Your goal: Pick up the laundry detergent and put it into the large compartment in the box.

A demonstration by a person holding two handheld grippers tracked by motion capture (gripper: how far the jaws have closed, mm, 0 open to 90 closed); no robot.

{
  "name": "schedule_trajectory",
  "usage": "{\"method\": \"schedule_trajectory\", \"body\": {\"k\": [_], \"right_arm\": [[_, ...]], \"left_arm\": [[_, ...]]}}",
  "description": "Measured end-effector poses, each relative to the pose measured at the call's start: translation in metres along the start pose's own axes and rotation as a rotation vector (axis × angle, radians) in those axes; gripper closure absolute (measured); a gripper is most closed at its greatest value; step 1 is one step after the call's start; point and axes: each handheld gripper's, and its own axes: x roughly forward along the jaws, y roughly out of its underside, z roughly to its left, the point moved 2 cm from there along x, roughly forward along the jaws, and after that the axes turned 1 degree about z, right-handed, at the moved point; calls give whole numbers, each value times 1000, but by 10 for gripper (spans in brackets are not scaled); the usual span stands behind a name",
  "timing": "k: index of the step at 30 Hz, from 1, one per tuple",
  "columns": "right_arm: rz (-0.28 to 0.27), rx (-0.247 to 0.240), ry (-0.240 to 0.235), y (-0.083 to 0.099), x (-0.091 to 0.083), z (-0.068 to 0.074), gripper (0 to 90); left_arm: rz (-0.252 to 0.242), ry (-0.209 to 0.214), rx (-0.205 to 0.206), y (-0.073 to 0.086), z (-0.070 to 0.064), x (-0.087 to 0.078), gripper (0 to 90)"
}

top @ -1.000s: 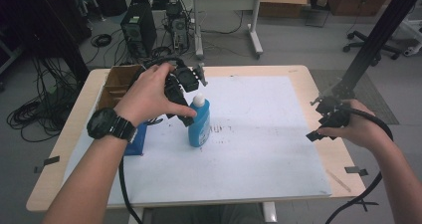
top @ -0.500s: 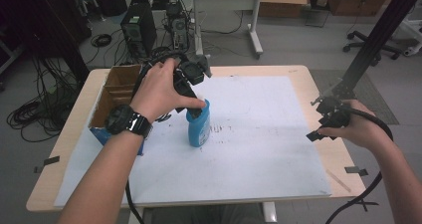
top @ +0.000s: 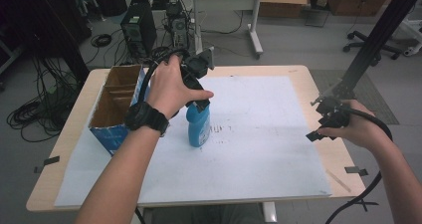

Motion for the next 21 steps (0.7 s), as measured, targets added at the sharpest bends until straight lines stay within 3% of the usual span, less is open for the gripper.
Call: {"method": "schedule_trajectory", "body": {"k": [8,21], "right_arm": [[-4,-3,-2,1,0,0,217],[-11,-3,-10,6,4,-2,216]], "left_arm": [[4,12,-100,-9,0,8,166],[35,4,-204,-20,-2,24,161]]}}
